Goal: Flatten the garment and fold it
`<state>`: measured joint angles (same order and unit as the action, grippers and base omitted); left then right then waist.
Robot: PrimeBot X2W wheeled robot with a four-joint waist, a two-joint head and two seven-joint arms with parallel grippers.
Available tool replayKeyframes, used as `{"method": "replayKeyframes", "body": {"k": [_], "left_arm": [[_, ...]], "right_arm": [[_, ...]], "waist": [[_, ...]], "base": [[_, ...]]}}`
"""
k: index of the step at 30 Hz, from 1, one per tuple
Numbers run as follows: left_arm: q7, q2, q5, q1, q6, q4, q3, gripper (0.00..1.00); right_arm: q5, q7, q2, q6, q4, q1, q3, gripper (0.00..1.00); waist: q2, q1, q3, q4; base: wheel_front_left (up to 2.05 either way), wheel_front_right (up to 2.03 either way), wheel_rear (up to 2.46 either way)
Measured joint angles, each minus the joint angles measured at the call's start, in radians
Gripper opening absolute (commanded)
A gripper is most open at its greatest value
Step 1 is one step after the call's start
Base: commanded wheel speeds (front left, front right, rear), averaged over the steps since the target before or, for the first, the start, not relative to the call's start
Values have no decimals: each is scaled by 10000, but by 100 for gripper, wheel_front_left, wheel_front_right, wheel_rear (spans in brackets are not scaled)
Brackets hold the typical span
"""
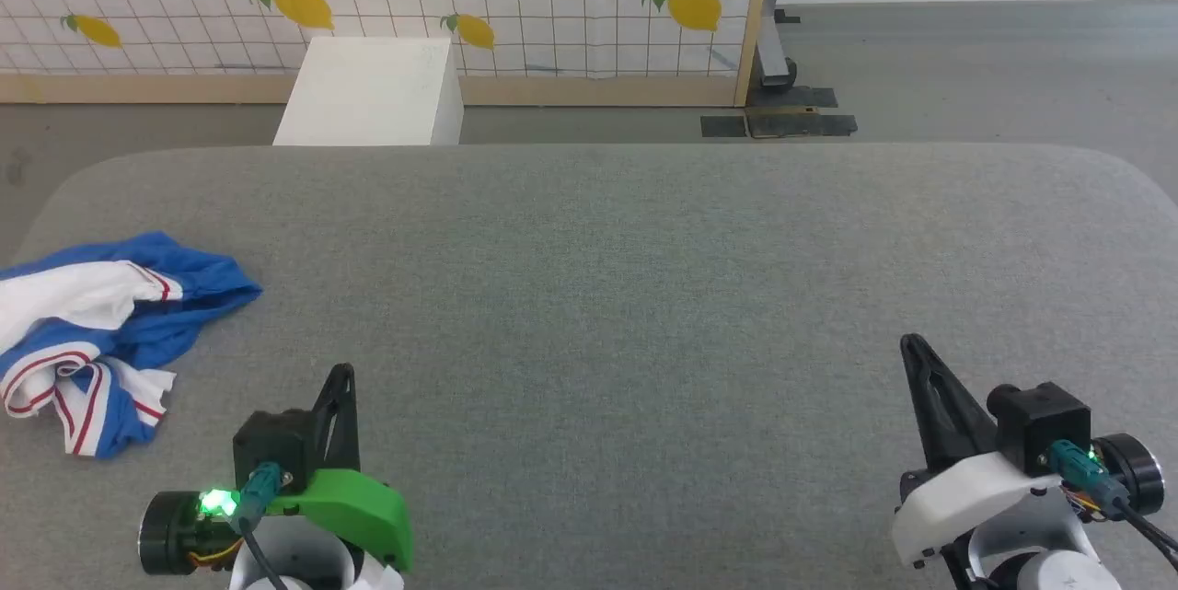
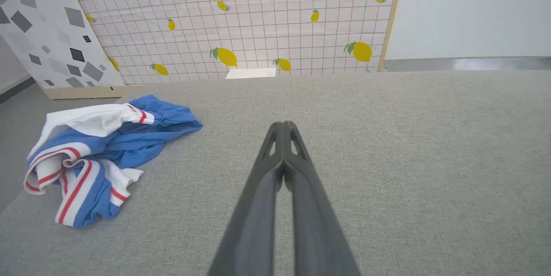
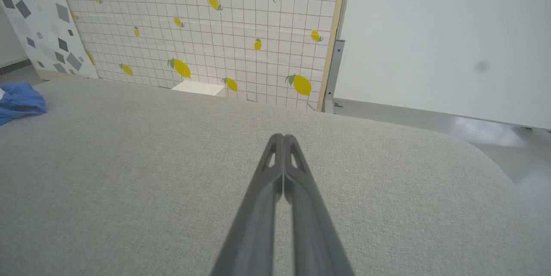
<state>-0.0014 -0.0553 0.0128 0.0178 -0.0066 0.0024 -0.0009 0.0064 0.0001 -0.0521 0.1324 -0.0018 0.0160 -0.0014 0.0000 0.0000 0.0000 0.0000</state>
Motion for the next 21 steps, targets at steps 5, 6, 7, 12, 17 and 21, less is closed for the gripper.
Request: {"method": "replayKeyframes", "body": {"k": [5,6,7,12,17,21], "left_arm": [[0,0,0,0,0,0,-2,0],[0,0,0,0,0,0,-2,0],[0,0,0,0,0,0,-2,0],[0,0,0,0,0,0,-4,0],[0,0,0,0,0,0,0,0],[0,0,0,0,0,0,-4,0]], "right_arm": [[0,0,0,0,0,0,0,0],[0,0,0,0,0,0,0,0],[0,0,0,0,0,0,0,0],[0,0,0,0,0,0,-2,0],[0,0,0,0,0,0,0,0],[0,0,0,0,0,0,-2,0]], "waist": [[0,0,0,0],[0,0,0,0],[0,0,0,0],[0,0,0,0],[0,0,0,0],[0,0,0,0]], "base": [[0,0,0],[0,0,0],[0,0,0],[0,0,0],[0,0,0],[0,0,0]]}}
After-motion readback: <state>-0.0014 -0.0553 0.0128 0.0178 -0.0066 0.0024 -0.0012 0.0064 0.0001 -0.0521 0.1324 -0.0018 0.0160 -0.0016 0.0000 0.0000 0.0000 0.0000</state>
